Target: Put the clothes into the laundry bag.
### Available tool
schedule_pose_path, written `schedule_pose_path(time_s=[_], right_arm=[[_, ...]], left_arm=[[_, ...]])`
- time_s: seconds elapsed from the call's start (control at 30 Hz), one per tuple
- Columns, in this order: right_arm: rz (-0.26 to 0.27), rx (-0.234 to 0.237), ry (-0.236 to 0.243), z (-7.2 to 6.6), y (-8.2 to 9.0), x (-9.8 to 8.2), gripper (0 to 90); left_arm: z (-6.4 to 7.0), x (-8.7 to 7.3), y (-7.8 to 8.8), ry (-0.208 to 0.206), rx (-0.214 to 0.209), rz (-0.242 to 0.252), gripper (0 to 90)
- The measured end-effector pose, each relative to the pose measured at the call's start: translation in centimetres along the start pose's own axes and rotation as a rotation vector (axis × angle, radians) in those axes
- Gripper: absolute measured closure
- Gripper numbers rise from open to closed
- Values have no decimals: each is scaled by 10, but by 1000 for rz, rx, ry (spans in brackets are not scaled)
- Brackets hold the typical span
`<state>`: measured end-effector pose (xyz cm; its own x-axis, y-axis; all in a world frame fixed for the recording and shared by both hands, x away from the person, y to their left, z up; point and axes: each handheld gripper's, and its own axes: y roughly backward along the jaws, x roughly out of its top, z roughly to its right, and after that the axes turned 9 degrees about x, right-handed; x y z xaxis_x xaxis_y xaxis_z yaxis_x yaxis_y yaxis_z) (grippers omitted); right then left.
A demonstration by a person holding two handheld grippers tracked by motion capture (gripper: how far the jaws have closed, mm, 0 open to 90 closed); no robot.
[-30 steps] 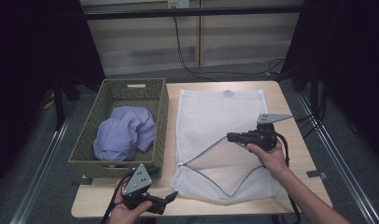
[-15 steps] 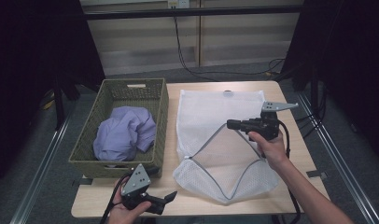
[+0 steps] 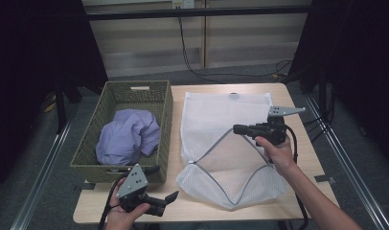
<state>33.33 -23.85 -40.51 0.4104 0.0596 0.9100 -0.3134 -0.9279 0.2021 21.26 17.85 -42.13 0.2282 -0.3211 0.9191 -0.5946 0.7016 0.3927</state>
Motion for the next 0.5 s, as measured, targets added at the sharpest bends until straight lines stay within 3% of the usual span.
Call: schedule_pose_path(time_s=[0.03,0.07,0.13,0.2,0.37,0.4,0.5], right_arm=[[-1,-1,1,0,0,-1,900],[-6,-5,5,0,-1,-1,900],[-9,-6,5,0,-2,-2,900],[-12,-8,6,0,-2,-2,900],[-13,-13,8,-1,-3,-3,900],[-10,-18,9,0,-3,-3,900],[-18,-17,7,0,-4,-4,900]], left_arm=[[-5,7,6,-18,26,-3,41],[-5,7,6,-18,26,-3,41],[-16,12,12,22,63,21,42],[-25,17,15,18,92,11,42],[-43,26,19,30,80,-11,41],[-55,29,19,40,96,-19,41],[-72,30,18,78,131,-26,40]])
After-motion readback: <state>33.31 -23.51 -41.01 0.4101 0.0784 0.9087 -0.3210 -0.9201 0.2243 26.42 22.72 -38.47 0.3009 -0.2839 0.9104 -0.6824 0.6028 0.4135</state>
